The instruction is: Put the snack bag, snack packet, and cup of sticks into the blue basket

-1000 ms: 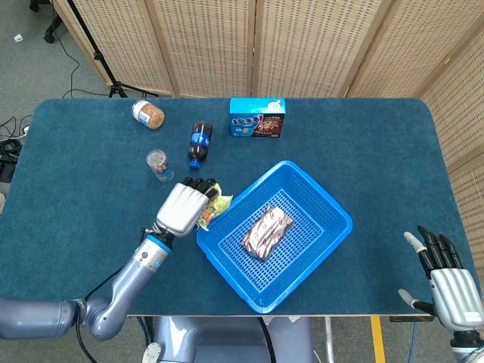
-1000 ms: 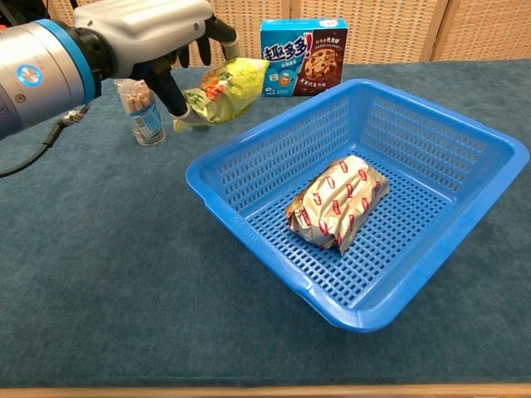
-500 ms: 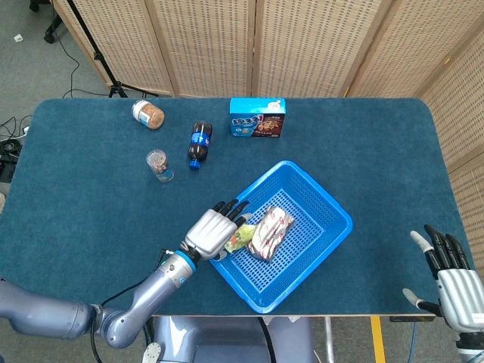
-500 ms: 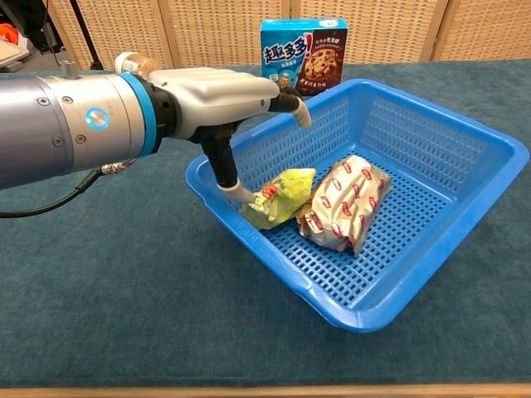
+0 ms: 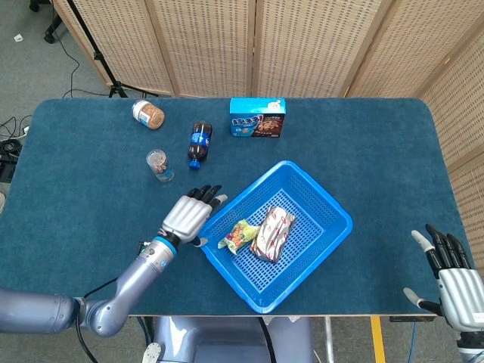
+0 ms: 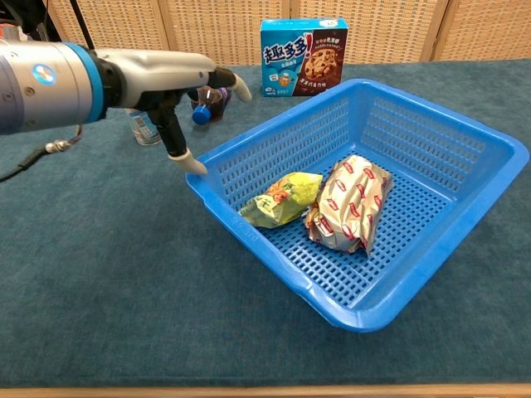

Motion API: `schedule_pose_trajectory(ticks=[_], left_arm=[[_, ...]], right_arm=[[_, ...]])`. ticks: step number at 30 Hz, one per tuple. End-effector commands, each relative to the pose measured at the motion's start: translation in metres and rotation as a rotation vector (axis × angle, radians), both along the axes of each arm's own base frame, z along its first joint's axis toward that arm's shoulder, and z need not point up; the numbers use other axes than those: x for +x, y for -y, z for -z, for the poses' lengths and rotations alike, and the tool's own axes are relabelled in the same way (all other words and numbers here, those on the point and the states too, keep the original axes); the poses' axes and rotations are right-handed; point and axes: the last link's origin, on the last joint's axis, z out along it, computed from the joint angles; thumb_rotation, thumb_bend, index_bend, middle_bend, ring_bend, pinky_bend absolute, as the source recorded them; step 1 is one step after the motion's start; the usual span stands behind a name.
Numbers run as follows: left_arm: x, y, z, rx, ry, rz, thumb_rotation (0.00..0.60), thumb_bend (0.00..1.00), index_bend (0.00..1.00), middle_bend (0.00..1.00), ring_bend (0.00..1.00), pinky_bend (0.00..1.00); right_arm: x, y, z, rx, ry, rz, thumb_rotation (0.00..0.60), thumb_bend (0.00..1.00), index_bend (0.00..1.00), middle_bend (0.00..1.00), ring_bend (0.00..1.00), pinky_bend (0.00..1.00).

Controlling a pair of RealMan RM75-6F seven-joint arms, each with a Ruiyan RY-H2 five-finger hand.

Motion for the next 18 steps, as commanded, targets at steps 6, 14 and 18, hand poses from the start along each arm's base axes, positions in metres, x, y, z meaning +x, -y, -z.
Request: schedule_pose_trajectory(ticks=[6,14,18], left_arm=[[-0.045,-0.03,-0.046,0.099,0.035,-0.151,0.6,0.16,0.0,0.0,0.0,0.15],[-0.079,-0.058,-0.081,0.19,-0.109,-0.131,0.6,0.16,0.0,0.0,0.0,0.15],[-0.086,-0.07,-0.091,0.222,-0.172,-0.118,0.6,0.16,0.0,0.0,0.0,0.15]], right_arm=[[0.001,0.001,0.005,0.012,-0.013,0.002,0.6,0.13,0.09,0.0,0.0,0.0],[0.002,0.002,0.011,0.028,-0.032,0.005,0.6,0.13,0.09,0.0,0.0,0.0],[0.003,0.002,0.013,0.032,-0.038,0.006,0.6,0.13,0.09,0.0,0.0,0.0]])
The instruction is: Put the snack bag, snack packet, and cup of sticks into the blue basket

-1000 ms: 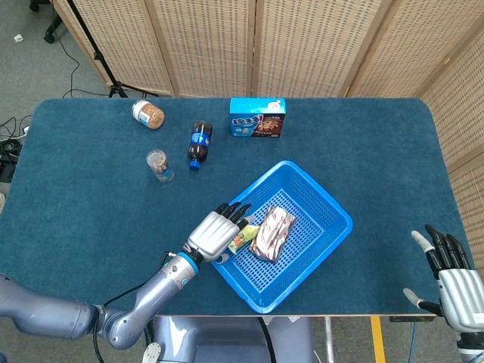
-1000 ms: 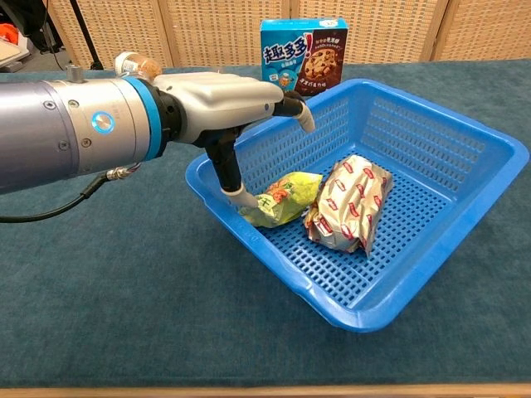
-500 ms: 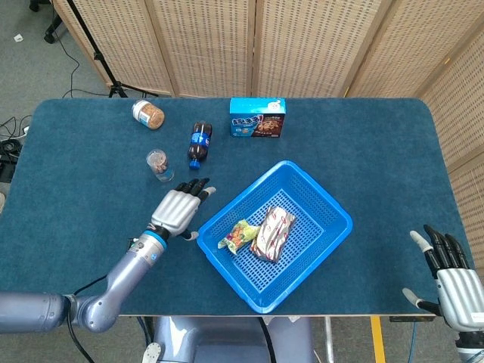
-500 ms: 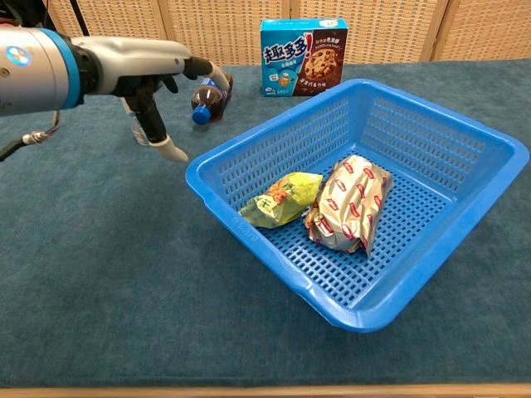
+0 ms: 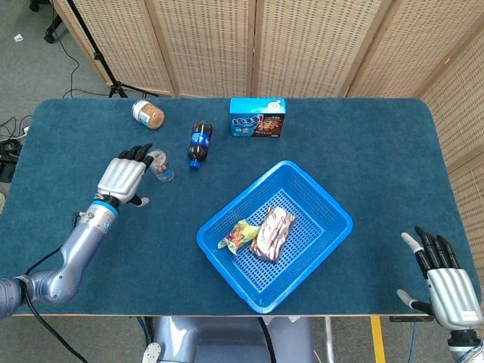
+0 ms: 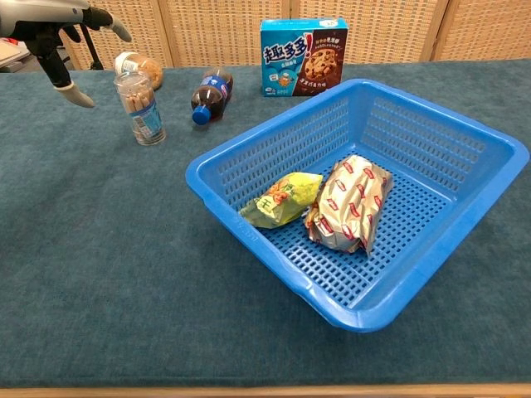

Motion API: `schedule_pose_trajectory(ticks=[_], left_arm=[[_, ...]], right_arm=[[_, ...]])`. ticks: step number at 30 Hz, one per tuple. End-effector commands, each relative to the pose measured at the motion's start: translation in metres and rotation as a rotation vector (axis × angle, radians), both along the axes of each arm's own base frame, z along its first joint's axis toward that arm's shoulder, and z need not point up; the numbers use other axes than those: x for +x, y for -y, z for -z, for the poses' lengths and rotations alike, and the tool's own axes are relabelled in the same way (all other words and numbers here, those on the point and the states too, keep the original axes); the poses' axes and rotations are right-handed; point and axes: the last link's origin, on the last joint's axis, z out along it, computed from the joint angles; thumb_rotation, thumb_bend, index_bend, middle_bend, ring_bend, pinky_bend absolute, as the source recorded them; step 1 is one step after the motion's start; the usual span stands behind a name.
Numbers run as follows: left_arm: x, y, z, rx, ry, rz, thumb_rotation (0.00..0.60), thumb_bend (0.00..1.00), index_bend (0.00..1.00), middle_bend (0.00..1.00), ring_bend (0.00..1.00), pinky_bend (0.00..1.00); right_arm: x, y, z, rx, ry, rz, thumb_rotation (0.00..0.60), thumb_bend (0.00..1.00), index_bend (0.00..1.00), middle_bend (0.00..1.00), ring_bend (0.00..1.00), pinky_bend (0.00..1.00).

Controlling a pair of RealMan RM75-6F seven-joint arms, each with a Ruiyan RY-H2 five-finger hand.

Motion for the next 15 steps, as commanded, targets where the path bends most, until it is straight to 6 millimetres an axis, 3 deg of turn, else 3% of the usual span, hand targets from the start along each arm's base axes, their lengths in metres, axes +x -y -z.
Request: schedule_pose_trajectory(ticks=[1,15], left_arm=[[-0.006,-0.01,-0.007,0.017,-0.042,-0.008,0.6,0.16,0.0,0.0,0.0,0.15],[-0.008,-0.048,0.01,-0.005,-0.116,-0.025,0.6,0.17,0.0,0.0,0.0,0.15]], right_arm=[[0.0,0.001,0.001,0.002,-0.002,0.003,0.6,0.13,0.09,0.0,0.0,0.0],[-0.007,0.006,0.001,-0.003,-0.005,0.036,0.6,0.13,0.09,0.0,0.0,0.0]])
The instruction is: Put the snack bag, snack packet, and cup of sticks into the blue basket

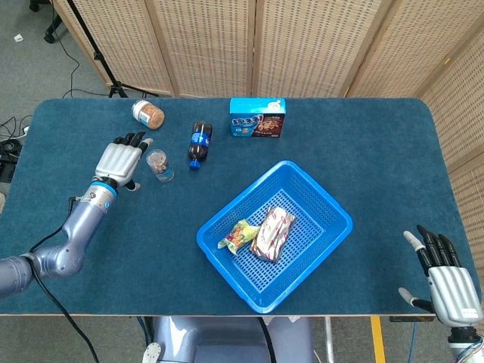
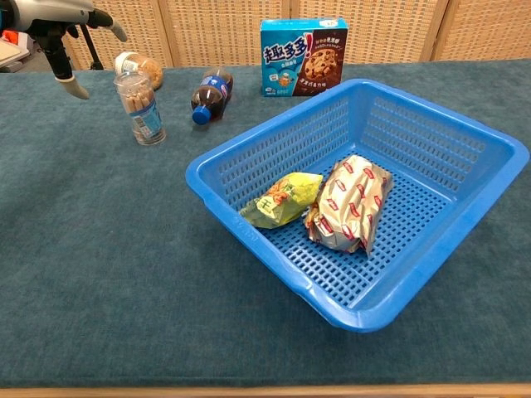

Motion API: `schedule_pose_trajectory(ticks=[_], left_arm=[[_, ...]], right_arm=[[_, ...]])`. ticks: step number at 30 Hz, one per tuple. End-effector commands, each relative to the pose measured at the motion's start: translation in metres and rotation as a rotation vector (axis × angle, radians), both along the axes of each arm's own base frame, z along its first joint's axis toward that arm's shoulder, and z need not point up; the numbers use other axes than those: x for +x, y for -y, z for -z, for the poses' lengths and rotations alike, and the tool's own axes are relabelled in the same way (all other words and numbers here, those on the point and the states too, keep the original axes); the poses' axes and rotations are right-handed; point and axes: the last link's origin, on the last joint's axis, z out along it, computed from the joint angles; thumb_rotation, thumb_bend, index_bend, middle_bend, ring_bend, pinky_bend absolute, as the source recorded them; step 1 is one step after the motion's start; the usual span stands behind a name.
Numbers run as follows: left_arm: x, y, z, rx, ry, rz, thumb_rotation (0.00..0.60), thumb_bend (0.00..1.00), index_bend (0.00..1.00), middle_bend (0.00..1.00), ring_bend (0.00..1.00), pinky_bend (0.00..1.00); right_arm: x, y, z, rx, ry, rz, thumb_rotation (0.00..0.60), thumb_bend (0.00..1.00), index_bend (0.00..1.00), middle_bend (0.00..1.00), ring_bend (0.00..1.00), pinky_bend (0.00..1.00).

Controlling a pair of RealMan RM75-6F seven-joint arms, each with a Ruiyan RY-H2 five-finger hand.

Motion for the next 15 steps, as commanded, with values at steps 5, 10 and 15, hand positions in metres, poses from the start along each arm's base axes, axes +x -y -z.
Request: schedule_pose_trajectory(ticks=[5,10,15], left_arm=[[0.002,-0.021,0.025,-0.025,-0.044,0.002,0.6,0.17,0.0,0.0,0.0,0.15],[0.002,-0.031,0.039,-0.032,-0.058,-0.009,0.6,0.18,0.0,0.0,0.0,0.15],[0.001,-0.038,0.049,-0.024,-0.062,-0.016,0.6,0.2,0.03,0.0,0.0,0.15]], right_arm=[[-0.006,0.005,0.002,0.011,-0.004,0.026,0.6,0.13,0.09,0.0,0.0,0.0],[-0.008,0.006,0.002,0.009,-0.005,0.037,0.6,0.13,0.09,0.0,0.0,0.0],[-0.011,0.009,0.002,0.011,-0.004,0.049,0.6,0.13,0.09,0.0,0.0,0.0]])
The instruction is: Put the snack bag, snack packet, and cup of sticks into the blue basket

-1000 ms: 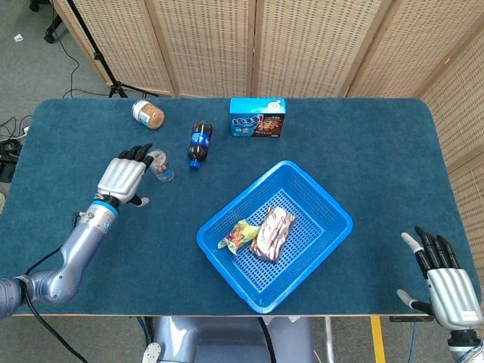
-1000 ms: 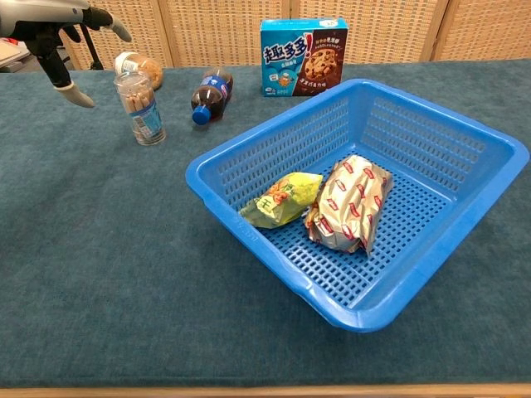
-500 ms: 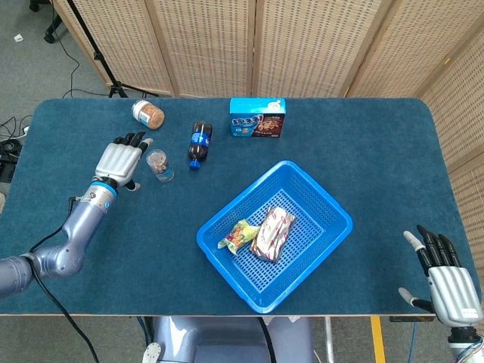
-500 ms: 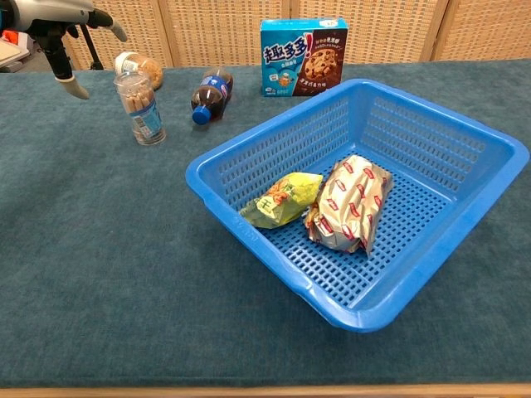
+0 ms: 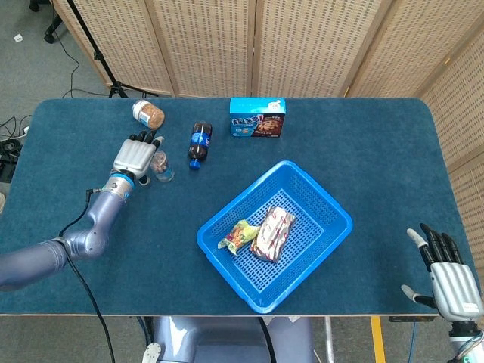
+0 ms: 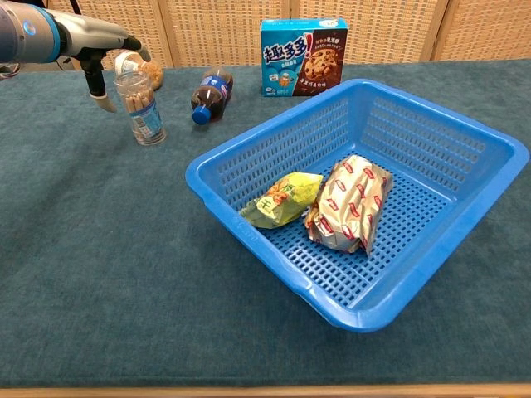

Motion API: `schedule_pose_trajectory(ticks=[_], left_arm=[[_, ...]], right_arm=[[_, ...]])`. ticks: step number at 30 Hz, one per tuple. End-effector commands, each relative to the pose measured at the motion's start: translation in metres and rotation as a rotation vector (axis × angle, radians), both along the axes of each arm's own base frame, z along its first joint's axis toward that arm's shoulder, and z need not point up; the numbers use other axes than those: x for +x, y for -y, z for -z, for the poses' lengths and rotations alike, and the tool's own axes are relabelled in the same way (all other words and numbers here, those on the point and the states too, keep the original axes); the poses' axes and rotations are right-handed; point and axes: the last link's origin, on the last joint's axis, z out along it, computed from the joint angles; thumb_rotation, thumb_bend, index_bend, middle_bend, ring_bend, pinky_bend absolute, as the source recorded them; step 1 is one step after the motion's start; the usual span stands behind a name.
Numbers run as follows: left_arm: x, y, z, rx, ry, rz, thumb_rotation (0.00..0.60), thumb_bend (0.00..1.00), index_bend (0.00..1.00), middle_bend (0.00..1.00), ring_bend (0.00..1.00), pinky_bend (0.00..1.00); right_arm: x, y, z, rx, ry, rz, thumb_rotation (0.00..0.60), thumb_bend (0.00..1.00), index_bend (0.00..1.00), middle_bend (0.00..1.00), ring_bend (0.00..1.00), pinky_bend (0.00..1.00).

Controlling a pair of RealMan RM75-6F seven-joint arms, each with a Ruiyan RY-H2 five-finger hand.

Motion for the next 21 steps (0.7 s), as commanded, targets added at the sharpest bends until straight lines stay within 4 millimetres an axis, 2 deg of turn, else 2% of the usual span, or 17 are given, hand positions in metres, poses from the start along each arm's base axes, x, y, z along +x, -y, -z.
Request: schedule_pose_trajectory(ticks=[1,2,4,7,13,17,21], left_arm=[[0.002,-0.005,0.011,0.016,-0.001,0.002,0.6,0.21,0.08,0.0,0.0,0.16],[0.002,-0.006,0.015,0.042,0.002,0.011,0.6,0.22,0.15,0.0,0.03,0.18],[0.001,-0.006,0.021,0.078,0.01,0.024,0.6,0.26,0.33,0.06,0.13,0.28],[-0.003,-0.004,0.03,0.096,0.008,0.034,0.6,0.3,0.49,0.17,0.23,0.35],[-0.01,-0.001,0.04,0.123,-0.017,0.057,0.6,0.35,0.7,0.3,0.33,0.42],[-0.012,0.001,0.038,0.147,-0.012,0.079,0.6,0.37,0.75,0.36,0.38,0.46],[-0.01,0.001,0.027,0.169,0.007,0.093,0.6,0.37,0.77,0.38,0.41,0.47]], right_arm=[[-0.001,0.002,0.001,0.003,0.001,0.004,0.6,0.13,0.09,0.0,0.0,0.0],[-0.002,0.002,0.001,0.004,0.0,0.005,0.6,0.13,0.09,0.0,0.0,0.0],[-0.002,0.003,0.001,0.006,0.0,0.005,0.6,0.13,0.09,0.0,0.0,0.0],[-0.002,0.003,0.002,0.009,-0.002,0.005,0.6,0.13,0.09,0.0,0.0,0.0],[0.0,0.002,0.003,0.009,-0.002,-0.004,0.6,0.13,0.09,0.0,0.0,0.0],[0.001,0.001,0.003,0.011,-0.003,-0.005,0.6,0.13,0.09,0.0,0.0,0.0],[0.002,0.001,0.003,0.013,-0.003,-0.01,0.6,0.13,0.09,0.0,0.0,0.0]])
